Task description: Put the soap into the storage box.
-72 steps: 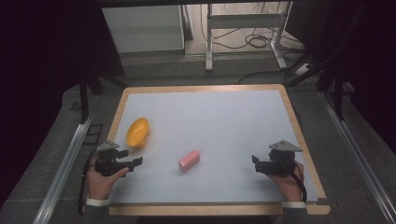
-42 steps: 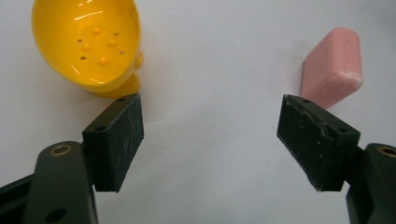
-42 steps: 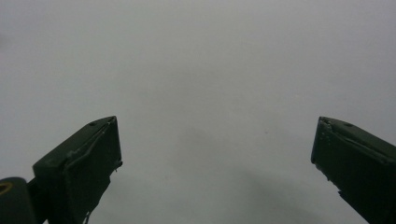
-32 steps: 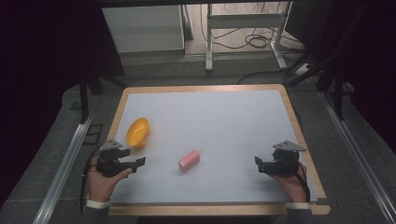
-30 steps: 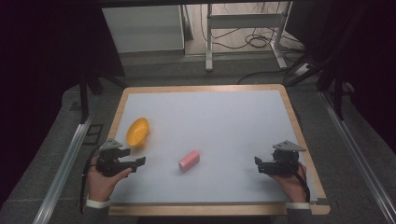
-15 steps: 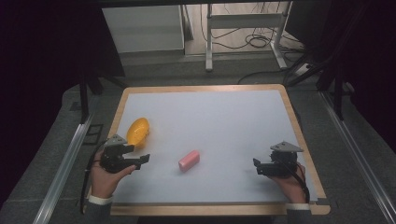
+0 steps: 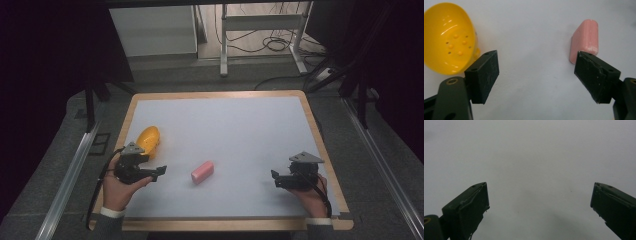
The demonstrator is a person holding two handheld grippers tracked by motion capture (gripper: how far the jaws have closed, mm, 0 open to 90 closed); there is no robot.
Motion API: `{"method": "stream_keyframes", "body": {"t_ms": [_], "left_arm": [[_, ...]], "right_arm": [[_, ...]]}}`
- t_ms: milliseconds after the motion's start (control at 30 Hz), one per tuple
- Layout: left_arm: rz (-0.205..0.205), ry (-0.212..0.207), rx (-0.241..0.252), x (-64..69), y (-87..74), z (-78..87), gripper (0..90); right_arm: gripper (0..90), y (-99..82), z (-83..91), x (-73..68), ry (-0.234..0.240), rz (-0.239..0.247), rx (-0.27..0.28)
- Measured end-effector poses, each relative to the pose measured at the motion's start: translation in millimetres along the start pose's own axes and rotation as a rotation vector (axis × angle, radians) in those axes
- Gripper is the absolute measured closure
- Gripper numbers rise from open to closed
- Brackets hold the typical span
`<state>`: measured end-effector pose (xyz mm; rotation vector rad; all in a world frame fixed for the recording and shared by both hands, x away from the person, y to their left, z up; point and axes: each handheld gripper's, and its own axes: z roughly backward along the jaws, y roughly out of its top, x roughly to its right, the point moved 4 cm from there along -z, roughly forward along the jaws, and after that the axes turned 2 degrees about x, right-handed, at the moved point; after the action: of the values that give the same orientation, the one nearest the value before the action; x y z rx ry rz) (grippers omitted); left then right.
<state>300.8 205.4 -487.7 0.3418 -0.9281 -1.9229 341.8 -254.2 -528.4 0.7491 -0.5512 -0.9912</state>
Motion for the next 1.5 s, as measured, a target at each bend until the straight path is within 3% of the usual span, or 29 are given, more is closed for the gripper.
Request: {"method": "stream_keyframes", "body": {"t_ms": [300,767,1200,1500], "left_arm": [[-0.031,-0.002,-0.03,9.2,4.2,-9.9,19.8],[-0.094,0.004,-0.028,27.1,15.3,-18.1,20.7],[-0.124,0.013,-0.07,37.8,17.1,-32.5,20.0],[-0.11,-0.007,-0.078,41.3,17.2,-41.3,20.5]], "right_arm": [[1.4,-0.2,-0.8,-1.0,-0.004,0.011,0.0],[1.4,1.3,0.3,-3.2,-0.005,0.021,0.01],[2.4,4.0,4.5,-2.6,-0.029,0.027,0.041],[2.4,2.9,3.4,-1.4,-0.033,0.027,0.035]]}}
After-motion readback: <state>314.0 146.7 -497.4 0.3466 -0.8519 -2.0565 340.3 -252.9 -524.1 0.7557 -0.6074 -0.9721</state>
